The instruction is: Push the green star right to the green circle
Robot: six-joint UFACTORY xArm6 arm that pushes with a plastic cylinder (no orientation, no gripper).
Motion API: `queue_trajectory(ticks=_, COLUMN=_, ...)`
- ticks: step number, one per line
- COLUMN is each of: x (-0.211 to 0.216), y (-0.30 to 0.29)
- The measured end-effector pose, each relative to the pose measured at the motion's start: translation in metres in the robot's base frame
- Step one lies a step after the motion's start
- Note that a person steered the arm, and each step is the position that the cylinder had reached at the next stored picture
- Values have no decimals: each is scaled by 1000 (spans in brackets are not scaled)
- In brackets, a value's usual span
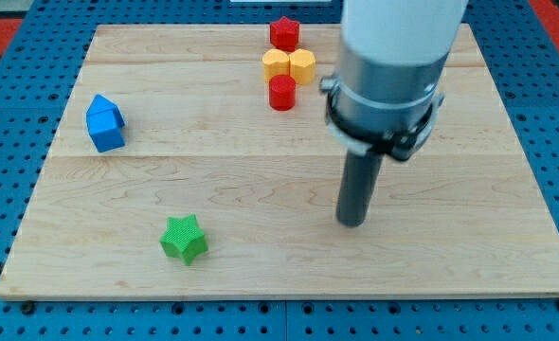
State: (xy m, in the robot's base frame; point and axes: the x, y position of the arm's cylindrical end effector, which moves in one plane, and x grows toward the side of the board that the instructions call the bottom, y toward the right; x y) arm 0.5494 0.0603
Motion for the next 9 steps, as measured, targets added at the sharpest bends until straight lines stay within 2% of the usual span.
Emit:
queue_trajectory(ticks=2, x=10, y=-100)
queue_trajectory(ticks=3, x=45, y=-150)
queue_trajectory(ticks=4, x=50, y=-200)
queue_trajectory(ticks=5, x=35, y=-182)
queue_trajectory(ticks=6, x=28, y=-130)
queue_trajectory(ticks=7, x=-2, y=-109)
queue_trajectory(ticks=8, x=-21, y=-159)
queue_trajectory(ticks=9, x=-9, y=-213)
